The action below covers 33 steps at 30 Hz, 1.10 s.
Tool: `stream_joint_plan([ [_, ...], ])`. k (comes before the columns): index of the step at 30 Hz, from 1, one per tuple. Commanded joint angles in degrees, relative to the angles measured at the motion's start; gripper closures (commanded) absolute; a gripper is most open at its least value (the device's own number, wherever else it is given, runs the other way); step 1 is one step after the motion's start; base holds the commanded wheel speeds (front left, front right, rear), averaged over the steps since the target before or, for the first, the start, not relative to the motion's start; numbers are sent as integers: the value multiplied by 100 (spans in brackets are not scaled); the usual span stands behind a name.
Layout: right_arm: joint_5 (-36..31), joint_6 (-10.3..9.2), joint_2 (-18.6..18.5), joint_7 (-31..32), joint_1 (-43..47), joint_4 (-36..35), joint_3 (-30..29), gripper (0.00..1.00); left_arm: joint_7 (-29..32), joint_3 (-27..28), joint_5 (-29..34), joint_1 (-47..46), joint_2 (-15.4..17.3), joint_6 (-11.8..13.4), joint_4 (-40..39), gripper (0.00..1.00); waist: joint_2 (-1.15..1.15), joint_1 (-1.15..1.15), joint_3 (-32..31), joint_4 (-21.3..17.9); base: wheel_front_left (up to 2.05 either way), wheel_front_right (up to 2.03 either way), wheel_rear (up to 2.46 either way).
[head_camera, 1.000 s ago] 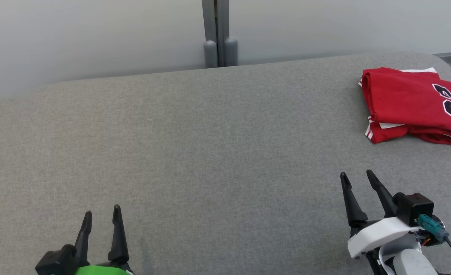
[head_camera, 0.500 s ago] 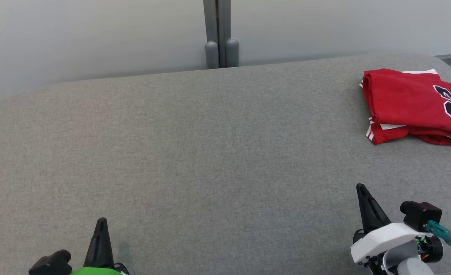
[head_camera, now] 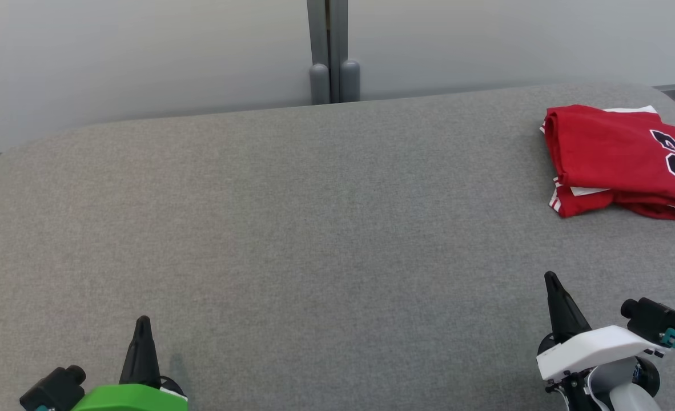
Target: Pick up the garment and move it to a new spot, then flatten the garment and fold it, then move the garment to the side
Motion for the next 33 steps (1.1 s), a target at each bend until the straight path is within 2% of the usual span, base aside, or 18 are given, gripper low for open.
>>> stream_joint_plan([
  [1, 207, -1, -28, 56, -107, -111, -35, 100, 43, 55, -177, -172, 25, 2, -86, 100, 0, 0, -2, 3, 0, 0, 0],
  [33, 2504, -3, -46, 673, -156, -270, -250, 100, 657, 301, -2228, -526, 39, 7, -92, 100, 0, 0, -61, 66, 0, 0, 0],
])
